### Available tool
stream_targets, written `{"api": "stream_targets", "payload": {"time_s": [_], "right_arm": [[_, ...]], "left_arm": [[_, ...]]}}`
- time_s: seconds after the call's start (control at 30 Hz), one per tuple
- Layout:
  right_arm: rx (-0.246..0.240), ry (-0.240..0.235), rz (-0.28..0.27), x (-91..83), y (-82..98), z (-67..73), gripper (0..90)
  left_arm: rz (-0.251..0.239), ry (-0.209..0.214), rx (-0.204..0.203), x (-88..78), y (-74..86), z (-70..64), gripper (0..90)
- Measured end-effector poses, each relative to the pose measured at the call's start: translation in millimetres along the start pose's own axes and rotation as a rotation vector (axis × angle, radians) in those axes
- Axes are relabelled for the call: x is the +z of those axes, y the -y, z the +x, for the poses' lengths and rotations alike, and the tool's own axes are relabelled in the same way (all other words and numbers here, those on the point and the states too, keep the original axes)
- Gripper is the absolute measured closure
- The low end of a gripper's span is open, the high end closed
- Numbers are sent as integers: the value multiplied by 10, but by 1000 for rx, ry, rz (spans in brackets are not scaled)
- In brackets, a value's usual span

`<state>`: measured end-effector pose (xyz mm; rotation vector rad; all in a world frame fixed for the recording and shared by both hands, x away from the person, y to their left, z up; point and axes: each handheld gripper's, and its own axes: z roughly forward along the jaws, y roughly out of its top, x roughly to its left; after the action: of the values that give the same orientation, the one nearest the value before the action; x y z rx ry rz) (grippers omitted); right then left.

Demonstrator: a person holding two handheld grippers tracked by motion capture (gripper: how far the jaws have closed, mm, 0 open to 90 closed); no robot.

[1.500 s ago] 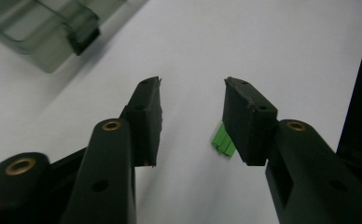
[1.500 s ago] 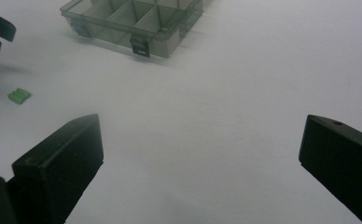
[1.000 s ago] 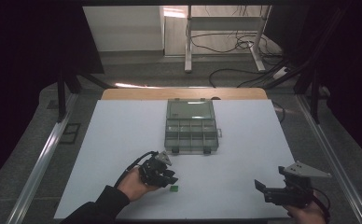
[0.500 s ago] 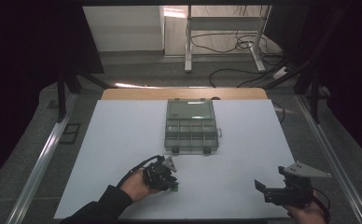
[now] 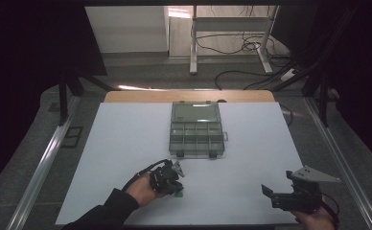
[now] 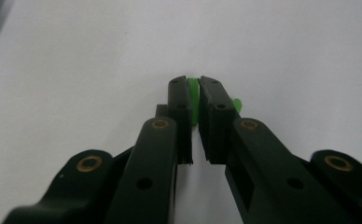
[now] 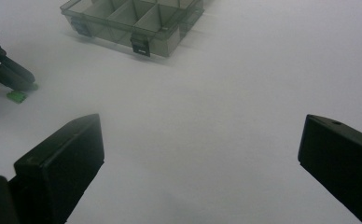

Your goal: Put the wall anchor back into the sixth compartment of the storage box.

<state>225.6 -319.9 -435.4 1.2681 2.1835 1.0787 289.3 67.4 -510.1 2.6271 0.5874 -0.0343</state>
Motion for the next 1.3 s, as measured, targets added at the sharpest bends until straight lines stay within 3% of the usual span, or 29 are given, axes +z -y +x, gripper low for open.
{"api": "stream_targets", "payload": {"time_s": [0.33, 0.63, 1.0, 1.3], "right_arm": [[1, 8, 9, 4, -1, 1, 5], [11, 13, 3, 3, -1, -5, 6], [11, 16, 2, 4, -3, -5, 7], [8, 8, 6, 23, -14, -2, 8]], "left_arm": [[-40, 13, -66, -68, -26, 49, 841], [-120, 9, -143, -202, -53, 154, 838], [-181, -19, -179, -344, -132, 241, 837], [-209, -49, -183, -467, -203, 345, 836]]}}
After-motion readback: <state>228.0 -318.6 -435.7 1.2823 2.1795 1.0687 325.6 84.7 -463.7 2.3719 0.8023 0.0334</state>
